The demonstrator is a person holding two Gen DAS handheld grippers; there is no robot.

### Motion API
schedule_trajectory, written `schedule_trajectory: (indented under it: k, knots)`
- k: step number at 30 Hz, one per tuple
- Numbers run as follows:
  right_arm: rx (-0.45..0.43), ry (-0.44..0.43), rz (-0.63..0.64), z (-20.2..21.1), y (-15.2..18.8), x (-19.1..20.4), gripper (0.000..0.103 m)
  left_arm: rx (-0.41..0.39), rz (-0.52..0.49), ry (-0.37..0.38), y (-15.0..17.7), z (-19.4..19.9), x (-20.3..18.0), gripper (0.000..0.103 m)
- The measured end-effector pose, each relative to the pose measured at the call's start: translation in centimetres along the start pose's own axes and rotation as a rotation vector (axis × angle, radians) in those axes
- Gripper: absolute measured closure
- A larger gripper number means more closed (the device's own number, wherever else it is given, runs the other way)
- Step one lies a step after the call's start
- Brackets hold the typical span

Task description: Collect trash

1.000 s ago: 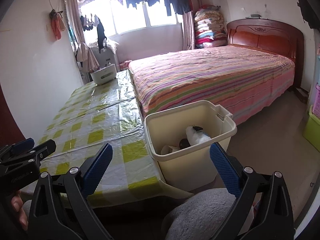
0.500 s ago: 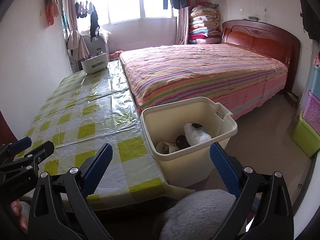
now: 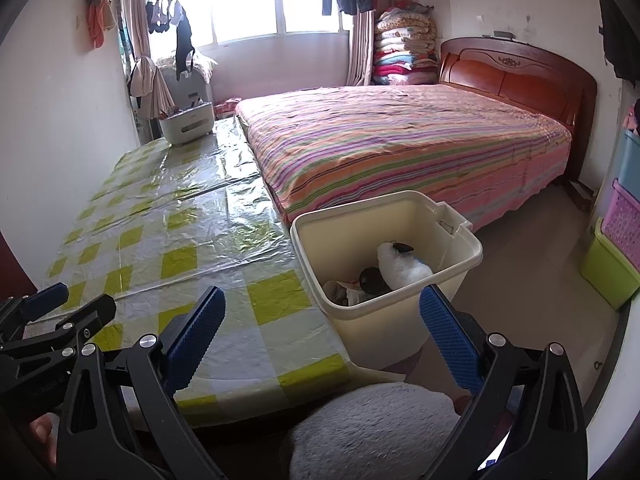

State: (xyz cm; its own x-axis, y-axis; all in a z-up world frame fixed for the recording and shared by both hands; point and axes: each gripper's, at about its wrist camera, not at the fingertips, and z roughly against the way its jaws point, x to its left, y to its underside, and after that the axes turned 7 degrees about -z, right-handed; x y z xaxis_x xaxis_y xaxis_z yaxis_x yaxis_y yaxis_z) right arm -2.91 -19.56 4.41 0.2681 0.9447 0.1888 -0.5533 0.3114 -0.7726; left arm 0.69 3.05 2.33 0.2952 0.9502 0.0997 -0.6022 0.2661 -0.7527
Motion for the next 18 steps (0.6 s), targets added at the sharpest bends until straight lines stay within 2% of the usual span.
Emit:
schedule_trajectory:
  k: [9,18]
  knots:
    - [0.011,-0.031,-0.018,-0.7,-0.2,-1.6,0.007,0.021,-0.015,-0.014,-0.1,-0.3,-0.8,0.026]
    - [0.019,-0.091,-0.043,-2.4,-1.7,-4.0,0.007,0.036,-0.021,-0.073,-0.9,-0.7,-2.5,0.026]
